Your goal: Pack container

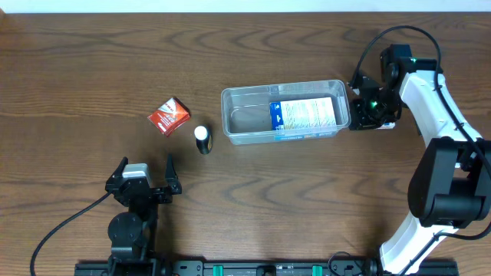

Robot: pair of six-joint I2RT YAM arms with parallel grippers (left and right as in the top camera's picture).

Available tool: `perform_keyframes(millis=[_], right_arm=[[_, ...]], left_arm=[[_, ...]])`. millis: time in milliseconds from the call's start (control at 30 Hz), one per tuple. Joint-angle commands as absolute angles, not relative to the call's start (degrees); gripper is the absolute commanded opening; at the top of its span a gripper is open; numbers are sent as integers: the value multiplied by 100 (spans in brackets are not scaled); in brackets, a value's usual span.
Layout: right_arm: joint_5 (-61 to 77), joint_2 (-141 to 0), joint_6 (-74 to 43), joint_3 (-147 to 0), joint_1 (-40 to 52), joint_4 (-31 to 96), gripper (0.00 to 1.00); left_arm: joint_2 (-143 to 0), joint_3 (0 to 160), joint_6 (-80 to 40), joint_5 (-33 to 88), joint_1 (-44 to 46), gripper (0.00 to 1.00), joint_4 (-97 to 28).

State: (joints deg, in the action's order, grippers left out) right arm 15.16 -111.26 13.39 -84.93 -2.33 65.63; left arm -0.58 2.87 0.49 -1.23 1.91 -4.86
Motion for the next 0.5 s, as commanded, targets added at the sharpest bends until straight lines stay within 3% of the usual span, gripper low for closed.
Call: perform_keyframes(millis=[0, 467], right_arm=[[1175, -11074, 1153, -8615, -187, 6584, 1], [1205, -10103, 644, -9504, 272, 6864, 1]], left_arm=[[-23, 106, 148, -62, 152, 98, -569], [-23, 106, 148, -62, 152, 98, -569]])
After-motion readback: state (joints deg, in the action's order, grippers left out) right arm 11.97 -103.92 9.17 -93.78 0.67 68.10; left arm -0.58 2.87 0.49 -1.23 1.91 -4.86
